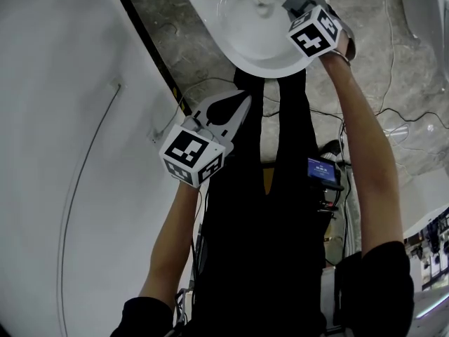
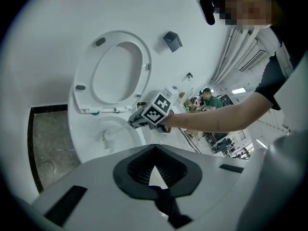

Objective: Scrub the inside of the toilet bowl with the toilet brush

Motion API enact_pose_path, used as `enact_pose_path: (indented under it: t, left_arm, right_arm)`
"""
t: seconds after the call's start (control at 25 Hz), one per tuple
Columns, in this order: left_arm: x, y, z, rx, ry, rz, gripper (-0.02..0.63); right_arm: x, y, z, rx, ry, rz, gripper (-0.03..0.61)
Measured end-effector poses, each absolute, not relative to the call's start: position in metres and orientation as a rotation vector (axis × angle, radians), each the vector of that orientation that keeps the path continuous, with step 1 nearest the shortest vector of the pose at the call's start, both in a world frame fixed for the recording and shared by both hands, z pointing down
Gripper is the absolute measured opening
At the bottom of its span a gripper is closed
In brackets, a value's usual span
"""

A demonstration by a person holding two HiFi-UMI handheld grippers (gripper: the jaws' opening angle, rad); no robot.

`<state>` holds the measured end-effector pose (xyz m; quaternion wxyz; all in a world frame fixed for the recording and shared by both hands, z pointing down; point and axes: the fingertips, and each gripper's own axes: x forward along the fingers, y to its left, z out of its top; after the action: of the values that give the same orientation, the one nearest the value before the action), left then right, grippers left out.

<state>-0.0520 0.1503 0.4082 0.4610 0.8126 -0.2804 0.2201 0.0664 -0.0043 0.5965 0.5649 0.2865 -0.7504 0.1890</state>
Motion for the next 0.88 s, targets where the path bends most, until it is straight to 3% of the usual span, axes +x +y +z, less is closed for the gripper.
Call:
enact_pose_path:
  t: [0.88]
  left_arm:
    - [-0.040,0.159,0.410,1.999,-0.662,0.527,0.011]
  right_arm:
    - [0.007,0.022,0.571,0.619,-1.887,0.384,0.159]
